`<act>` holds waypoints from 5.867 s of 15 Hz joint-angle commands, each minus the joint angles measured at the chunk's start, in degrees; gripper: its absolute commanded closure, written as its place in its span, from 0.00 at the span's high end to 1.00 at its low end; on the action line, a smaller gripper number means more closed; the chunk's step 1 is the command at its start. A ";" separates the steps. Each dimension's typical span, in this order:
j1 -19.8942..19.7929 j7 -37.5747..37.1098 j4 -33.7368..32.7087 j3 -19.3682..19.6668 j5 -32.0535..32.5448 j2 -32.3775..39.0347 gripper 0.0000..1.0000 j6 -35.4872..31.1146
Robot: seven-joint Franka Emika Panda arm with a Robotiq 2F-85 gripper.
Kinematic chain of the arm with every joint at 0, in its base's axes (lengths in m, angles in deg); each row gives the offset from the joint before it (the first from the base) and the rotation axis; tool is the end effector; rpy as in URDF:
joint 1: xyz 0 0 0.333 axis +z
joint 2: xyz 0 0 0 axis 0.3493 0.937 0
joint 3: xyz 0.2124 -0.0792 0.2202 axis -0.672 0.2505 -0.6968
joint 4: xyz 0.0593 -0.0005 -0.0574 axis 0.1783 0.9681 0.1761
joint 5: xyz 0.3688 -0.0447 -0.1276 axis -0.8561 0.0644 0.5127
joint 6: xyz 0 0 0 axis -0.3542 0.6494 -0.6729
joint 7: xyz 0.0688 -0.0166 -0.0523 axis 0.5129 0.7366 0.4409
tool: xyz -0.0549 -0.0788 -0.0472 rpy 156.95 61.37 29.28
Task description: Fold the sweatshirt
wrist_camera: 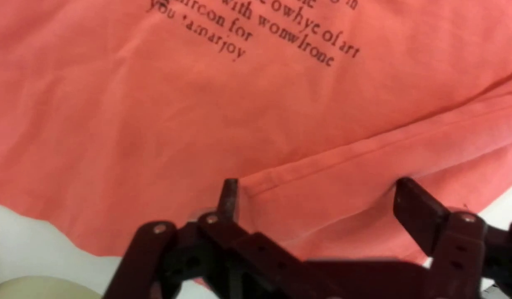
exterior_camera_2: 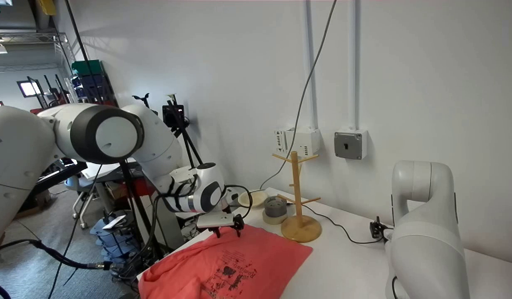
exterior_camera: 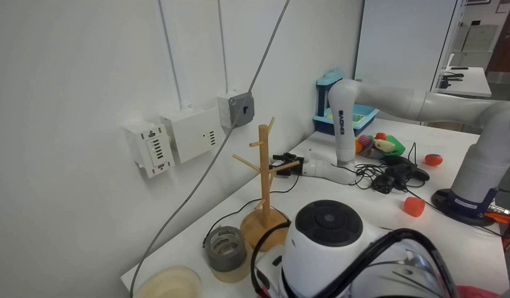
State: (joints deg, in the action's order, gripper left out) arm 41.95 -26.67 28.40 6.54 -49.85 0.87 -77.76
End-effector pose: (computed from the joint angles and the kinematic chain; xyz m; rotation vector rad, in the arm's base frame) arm 0.5583 0.3185 0.0996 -2.8438 -1.2835 -0.2025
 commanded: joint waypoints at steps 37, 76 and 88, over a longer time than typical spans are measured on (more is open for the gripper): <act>6.42 -11.34 6.57 2.71 2.21 -6.01 0.31 4.92; 15.17 -65.35 45.55 22.03 31.04 -33.66 0.01 2.99; 2.33 -86.01 52.37 10.35 46.83 -44.90 0.01 13.79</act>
State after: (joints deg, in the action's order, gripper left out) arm 51.40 -110.35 80.85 23.54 -4.91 -42.32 -66.58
